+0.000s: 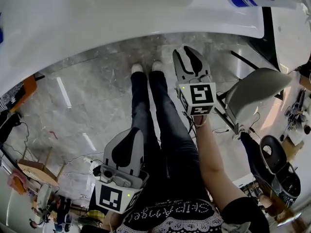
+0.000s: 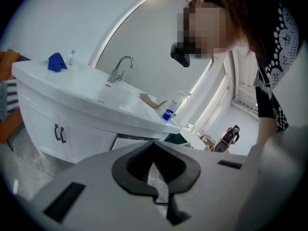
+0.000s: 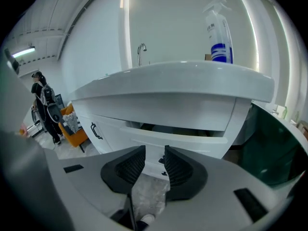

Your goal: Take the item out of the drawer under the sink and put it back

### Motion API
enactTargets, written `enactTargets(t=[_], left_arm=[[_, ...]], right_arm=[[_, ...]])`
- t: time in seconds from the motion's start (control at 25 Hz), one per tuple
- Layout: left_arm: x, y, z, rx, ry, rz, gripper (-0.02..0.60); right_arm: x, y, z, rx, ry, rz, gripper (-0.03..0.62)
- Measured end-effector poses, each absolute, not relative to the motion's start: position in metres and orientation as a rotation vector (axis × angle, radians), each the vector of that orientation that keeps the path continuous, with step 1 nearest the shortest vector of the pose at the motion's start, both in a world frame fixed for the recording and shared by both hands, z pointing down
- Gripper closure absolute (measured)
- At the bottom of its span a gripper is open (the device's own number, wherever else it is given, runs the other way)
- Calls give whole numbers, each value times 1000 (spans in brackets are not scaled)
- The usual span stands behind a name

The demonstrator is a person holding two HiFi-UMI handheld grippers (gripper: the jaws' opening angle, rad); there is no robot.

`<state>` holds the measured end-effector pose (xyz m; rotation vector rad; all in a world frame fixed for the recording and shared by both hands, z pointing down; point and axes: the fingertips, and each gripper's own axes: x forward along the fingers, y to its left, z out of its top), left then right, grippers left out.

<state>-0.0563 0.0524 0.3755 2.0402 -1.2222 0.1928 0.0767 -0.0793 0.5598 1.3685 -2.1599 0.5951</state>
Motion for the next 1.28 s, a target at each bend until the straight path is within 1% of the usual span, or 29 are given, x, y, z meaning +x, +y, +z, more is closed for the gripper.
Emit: enactTargets(t=[0.36,0.6,0.88,1.28], left_arm=[[-61,60,388,1978,-1257,192,577],[-68,62,401,1930,-1274,200,577],[-70,63,400,1905,-1288,194,577],[-75,64,408,1865,-1303,188,577]], right_arm=[[71,-92,615,1317,-2099,595,474],[71,-105,647,1330,-2044,666,459],[72,-123,667,1347,-2009,720,451],[76,-133,691,1384,-1997,892,447]])
